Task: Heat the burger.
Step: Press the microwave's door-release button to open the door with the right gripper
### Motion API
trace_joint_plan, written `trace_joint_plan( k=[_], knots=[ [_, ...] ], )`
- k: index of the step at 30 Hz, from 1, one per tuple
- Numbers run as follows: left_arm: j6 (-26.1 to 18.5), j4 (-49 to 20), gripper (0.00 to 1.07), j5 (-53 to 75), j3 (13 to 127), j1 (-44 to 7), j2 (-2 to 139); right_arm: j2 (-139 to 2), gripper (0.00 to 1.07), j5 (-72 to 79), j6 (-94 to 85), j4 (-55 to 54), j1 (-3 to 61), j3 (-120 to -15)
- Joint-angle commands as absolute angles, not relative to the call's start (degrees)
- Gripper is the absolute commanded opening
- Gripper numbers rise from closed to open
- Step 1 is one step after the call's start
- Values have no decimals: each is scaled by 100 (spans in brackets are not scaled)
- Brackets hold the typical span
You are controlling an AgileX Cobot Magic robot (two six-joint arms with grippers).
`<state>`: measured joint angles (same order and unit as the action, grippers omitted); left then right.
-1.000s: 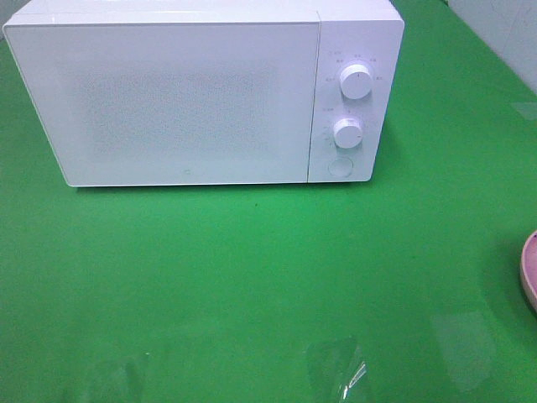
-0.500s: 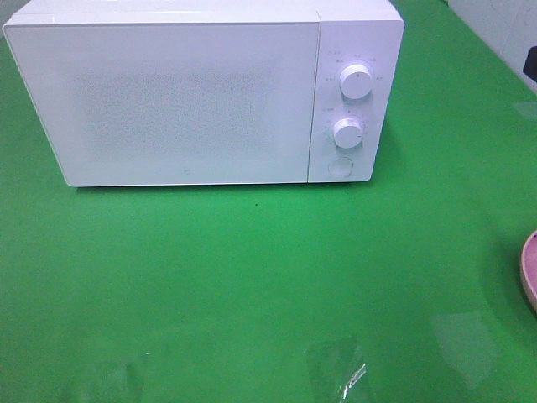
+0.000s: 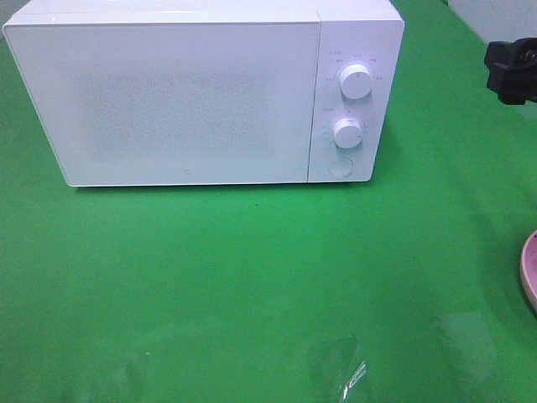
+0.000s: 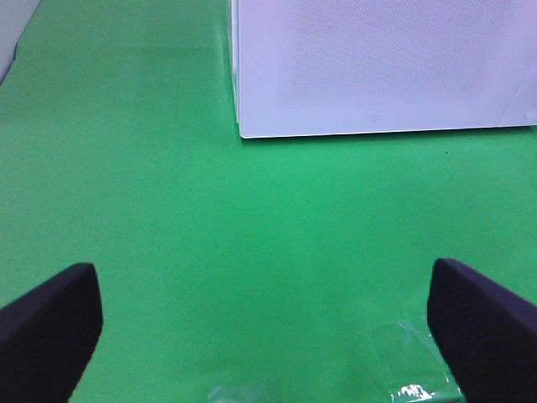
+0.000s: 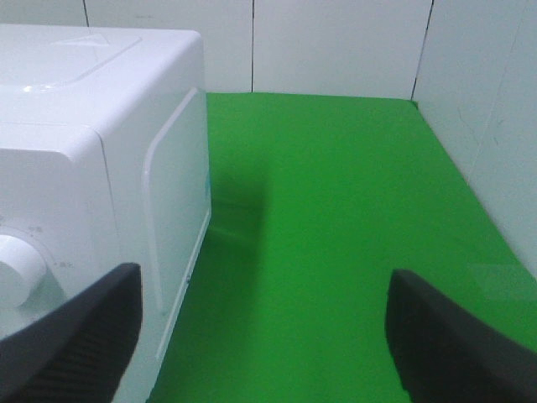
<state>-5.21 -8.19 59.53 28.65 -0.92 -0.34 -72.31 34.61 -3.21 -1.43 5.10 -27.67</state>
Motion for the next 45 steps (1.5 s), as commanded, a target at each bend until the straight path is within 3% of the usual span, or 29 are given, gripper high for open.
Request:
trace_joint_plan(
  k=[1, 4, 6, 8, 24, 29, 45],
  knots=[
    [-487, -848, 98, 5936, 2848, -103, -86, -7454, 76, 3873, -567, -418, 630, -2756],
    [-487, -848, 98, 5936, 2848, -103, -86, -7575, 76, 3976, -900, -665, 859, -2756],
    [-487, -848, 98, 5936, 2848, -103, -86, -7764, 76, 4234, -1627, -1266, 1364, -2733],
    [-487, -848, 98, 5936, 2848, -103, -86, -7764, 76, 4234, -1627, -1266, 1364, -2733],
    [-487, -848, 98, 5936, 2848, -103, -86, -8657, 76, 6131, -2080, -3753, 3295, -2160],
    [-487, -848, 98, 5936, 2848, -103, -86, -9110, 76, 6440, -2040, -3902, 3782, -2160],
    [-487, -848, 98, 5936, 2848, -103, -86, -10073, 76, 6692, -1507, -3867, 4091, -2555]
  ],
)
